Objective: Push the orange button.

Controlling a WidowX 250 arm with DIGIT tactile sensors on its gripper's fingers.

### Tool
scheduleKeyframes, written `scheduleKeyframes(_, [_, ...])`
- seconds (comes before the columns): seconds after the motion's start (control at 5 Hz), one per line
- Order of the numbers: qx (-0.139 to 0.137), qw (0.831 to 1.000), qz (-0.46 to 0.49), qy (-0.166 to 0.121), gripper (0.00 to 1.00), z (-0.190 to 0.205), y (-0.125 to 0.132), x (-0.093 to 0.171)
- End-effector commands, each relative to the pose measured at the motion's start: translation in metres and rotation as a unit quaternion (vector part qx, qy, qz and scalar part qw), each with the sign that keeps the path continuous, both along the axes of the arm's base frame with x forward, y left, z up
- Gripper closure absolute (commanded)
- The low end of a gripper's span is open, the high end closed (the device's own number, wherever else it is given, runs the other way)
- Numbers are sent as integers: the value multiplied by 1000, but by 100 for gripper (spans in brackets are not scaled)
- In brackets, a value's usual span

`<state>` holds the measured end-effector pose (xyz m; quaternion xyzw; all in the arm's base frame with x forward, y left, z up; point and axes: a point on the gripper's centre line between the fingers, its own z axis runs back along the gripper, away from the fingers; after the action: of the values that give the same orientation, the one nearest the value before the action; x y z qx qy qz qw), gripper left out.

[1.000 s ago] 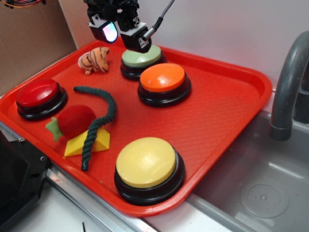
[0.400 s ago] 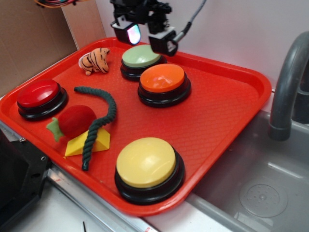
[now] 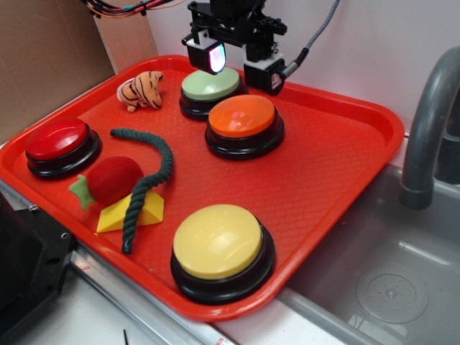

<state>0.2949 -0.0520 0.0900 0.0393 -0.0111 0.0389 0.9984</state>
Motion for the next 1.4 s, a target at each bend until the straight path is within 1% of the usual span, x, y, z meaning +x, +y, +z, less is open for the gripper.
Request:
scheduleKeyframes(0.0, [11,999,-10,-32,0,-7,10,-6])
scheduleKeyframes(0.2, [-8,1000,3,-18,0,-25,9,-7])
scheduleKeyframes(0.6, [-26,999,-20,-13,0,-29,5,-2])
scheduleKeyframes(0.8, [-14,1000,-21,2,0,-24,4,4])
scheduleKeyframes(1.0, [-7,999,-33,-15,0,-6,2,6])
scheduleKeyframes(1.2, [-7,999,-35,-24,0,3,4,5])
